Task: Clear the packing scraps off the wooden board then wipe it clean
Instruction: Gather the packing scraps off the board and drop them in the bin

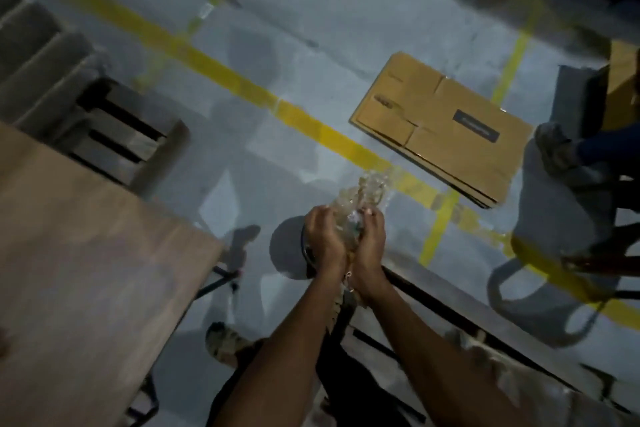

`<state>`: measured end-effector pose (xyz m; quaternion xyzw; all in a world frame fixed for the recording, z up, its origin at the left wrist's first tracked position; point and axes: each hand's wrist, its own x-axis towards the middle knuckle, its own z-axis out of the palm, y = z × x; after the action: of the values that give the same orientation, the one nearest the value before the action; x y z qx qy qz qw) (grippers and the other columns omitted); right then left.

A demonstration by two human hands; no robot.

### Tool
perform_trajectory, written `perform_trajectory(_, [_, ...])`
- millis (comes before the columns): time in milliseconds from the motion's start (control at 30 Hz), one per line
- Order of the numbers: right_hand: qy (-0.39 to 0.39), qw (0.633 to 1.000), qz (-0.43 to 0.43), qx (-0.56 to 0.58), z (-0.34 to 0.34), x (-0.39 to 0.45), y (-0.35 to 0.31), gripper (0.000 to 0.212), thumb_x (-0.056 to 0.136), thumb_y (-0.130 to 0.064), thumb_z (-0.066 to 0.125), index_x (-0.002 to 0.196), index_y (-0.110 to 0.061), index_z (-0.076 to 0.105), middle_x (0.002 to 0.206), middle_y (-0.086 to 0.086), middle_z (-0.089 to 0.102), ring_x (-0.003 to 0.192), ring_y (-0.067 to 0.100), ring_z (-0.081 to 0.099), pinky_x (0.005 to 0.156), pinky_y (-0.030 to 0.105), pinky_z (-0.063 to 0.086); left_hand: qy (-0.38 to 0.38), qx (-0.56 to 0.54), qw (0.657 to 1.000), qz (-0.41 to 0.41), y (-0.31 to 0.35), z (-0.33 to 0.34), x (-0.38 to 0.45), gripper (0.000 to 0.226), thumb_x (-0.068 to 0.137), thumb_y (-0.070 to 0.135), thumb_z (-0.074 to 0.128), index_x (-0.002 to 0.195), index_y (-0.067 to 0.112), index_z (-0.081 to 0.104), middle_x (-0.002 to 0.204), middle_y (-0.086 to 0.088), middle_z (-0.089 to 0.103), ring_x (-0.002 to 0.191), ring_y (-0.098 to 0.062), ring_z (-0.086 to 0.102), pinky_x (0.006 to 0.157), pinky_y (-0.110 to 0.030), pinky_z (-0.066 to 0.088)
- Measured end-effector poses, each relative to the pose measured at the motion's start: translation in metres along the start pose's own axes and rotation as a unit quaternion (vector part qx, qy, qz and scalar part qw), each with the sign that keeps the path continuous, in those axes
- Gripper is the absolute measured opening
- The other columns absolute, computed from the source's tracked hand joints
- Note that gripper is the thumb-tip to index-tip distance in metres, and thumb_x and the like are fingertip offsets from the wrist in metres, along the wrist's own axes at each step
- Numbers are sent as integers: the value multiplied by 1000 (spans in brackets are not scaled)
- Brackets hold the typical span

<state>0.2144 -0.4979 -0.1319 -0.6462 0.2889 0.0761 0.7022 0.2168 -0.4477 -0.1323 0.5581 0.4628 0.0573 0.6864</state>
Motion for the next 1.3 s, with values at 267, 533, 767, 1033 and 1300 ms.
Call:
perform_trajectory(267, [64,997,53,-3,-9,114,127,25,107,-16,46,120,-7,66,116,5,70,107,14,65,99,37,49,-9,72,997,0,-144,42,102,39,96,41,45,99,11,70,97,0,71,88,-12,66,76,-27,50])
perform_trajectory(533, [-16,994,42,-97,-30,207,250,29,103,-29,52,130,-22,58,123,-3,66,112,11,64,98,26,51,-37,257,959,113,-252,54,182,55,97,55,28,135,22,51,134,-2,59,123,-21,55,105,-47,44])
perform_trajectory(767, [-54,952,75,-293,-45,244,320,48,92,-58,42,120,-25,63,117,3,67,108,25,63,101,51,48,-140,447,870,154,-297,39,218,56,99,50,19,147,31,42,167,-5,16,155,-11,2,122,-37,0])
perform_trajectory(1033, [-30,906,170,-385,-77,237,336,59,71,-40,50,113,-2,69,122,18,64,98,31,66,88,34,55,-66,287,953,78,-310,34,221,38,105,49,28,135,34,46,126,-4,65,112,-23,60,92,-38,49])
perform_trajectory(1300, [48,933,-62,-352,-72,177,285,66,94,-19,62,153,-14,34,151,4,38,138,16,38,111,28,32,7,205,972,111,-285,58,224,42,104,56,24,95,28,55,70,-6,63,65,-24,63,60,-33,48])
